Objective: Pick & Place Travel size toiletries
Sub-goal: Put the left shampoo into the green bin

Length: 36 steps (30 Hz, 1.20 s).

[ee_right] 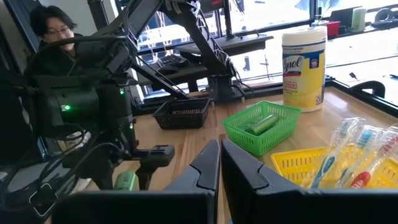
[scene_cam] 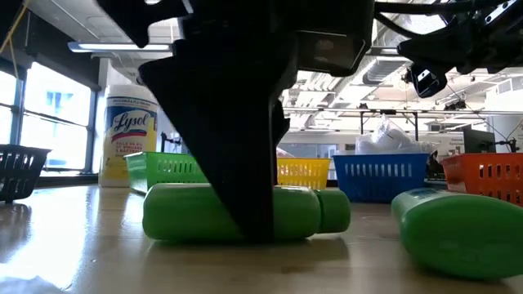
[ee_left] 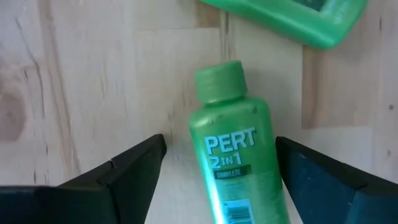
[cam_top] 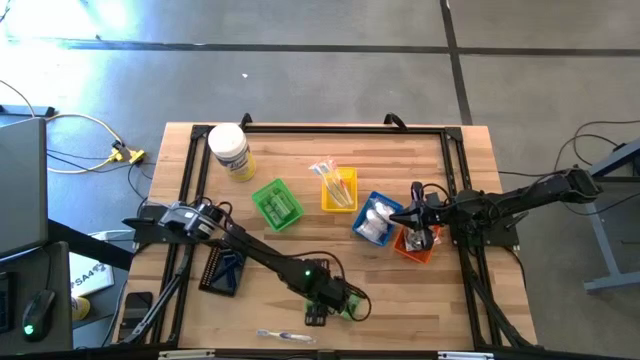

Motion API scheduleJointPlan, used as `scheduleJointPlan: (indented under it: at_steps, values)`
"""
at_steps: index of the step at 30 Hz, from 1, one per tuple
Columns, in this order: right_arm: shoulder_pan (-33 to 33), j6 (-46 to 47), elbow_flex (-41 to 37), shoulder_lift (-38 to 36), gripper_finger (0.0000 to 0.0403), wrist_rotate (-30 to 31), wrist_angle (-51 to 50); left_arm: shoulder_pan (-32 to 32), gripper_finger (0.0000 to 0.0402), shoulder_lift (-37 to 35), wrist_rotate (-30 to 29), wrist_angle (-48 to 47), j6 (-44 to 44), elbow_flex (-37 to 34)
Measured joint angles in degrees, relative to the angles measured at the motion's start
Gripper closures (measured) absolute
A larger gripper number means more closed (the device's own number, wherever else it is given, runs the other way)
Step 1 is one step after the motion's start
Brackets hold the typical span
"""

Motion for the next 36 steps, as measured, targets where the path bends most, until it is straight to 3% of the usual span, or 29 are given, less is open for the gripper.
scheduleJointPlan:
  at_steps: [4, 7, 15, 22, 25, 29, 36]
  values:
    - [0.00, 0.00, 0.00, 0.00, 0.0394, 0.00, -0.15, 0.25, 0.0100, 0.03, 0.10, -0.19, 2.81, -0.09]
    - [0.00, 0.00, 0.00, 0.00, 0.0394, 0.00, -0.15, 0.50, 0.0127, 0.07, 0.23, -0.47, 3.04, -0.11]
    - [0.00, 0.00, 0.00, 0.00, 0.0394, 0.11, -0.19, 1.59, 0.0293, -0.46, -0.76, -1.09, 7.15, -0.22]
    - [0.00, 0.00, 0.00, 0.00, 0.0394, 0.11, -0.99, 1.57, 0.0300, -4.00, -11.82, -3.84, 10.85, -0.76]
    - [0.01, 0.00, 0.00, 0.00, 0.0394, 0.11, -1.27, 1.62, 0.0302, -8.78, -18.58, -7.90, 11.58, -0.68]
    - [0.02, 0.00, 0.00, 0.00, 0.0394, 0.00, -1.45, 2.67, 0.0302, -16.91, -22.45, -9.08, 11.84, -4.27]
    - [0.01, -0.02, 0.00, 0.00, 0.0394, 0.00, -1.58, 7.95, 0.0305, -40.28, -26.47, -1.81, 5.32, -22.33]
